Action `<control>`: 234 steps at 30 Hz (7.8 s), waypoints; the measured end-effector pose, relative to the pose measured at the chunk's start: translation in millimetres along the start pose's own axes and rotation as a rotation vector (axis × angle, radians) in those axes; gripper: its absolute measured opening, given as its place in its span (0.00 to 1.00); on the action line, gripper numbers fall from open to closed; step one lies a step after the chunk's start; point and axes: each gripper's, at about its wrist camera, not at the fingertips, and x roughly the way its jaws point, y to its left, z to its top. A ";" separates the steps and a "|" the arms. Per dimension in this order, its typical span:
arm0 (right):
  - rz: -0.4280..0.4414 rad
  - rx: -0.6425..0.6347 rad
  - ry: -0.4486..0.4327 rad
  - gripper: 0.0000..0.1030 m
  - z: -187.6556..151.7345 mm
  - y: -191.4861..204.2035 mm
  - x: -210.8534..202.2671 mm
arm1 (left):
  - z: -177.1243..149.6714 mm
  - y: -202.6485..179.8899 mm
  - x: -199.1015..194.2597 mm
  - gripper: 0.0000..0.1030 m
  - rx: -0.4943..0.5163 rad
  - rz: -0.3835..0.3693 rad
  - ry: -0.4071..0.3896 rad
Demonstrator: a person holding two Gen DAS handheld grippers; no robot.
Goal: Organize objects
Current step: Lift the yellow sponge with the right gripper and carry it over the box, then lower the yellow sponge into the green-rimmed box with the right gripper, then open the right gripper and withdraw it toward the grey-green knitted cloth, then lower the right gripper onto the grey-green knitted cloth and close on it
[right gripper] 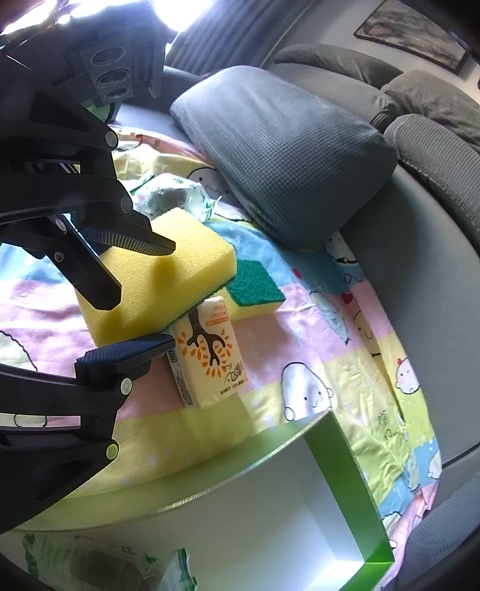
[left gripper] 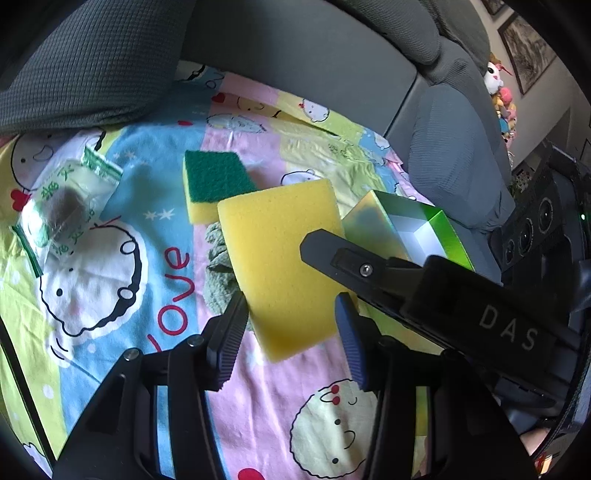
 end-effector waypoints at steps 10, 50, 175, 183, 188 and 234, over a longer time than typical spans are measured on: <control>-0.044 -0.048 -0.114 0.46 -1.1 3.9 -45.9 | -3.0 -41.2 -15.0 0.45 0.168 -0.022 -0.087; -0.284 0.216 -0.286 0.47 1.1 -80.6 -140.0 | -22.3 -144.5 35.7 0.45 0.261 -0.307 -0.006; -0.041 0.025 -0.139 0.93 0.0 2.7 -39.2 | 12.5 26.1 -25.5 0.98 -0.126 0.184 -0.096; -0.075 0.041 -0.110 0.95 -0.1 -1.6 -26.9 | 10.5 33.6 -14.7 0.98 -0.122 0.228 -0.056; -0.109 0.056 -0.105 0.96 1.8 -6.3 -22.2 | 8.3 37.1 -8.4 0.98 -0.115 0.234 -0.034; -0.107 0.149 0.018 0.75 -2.4 -18.5 10.3 | -2.4 75.1 25.9 0.98 -0.143 0.206 0.096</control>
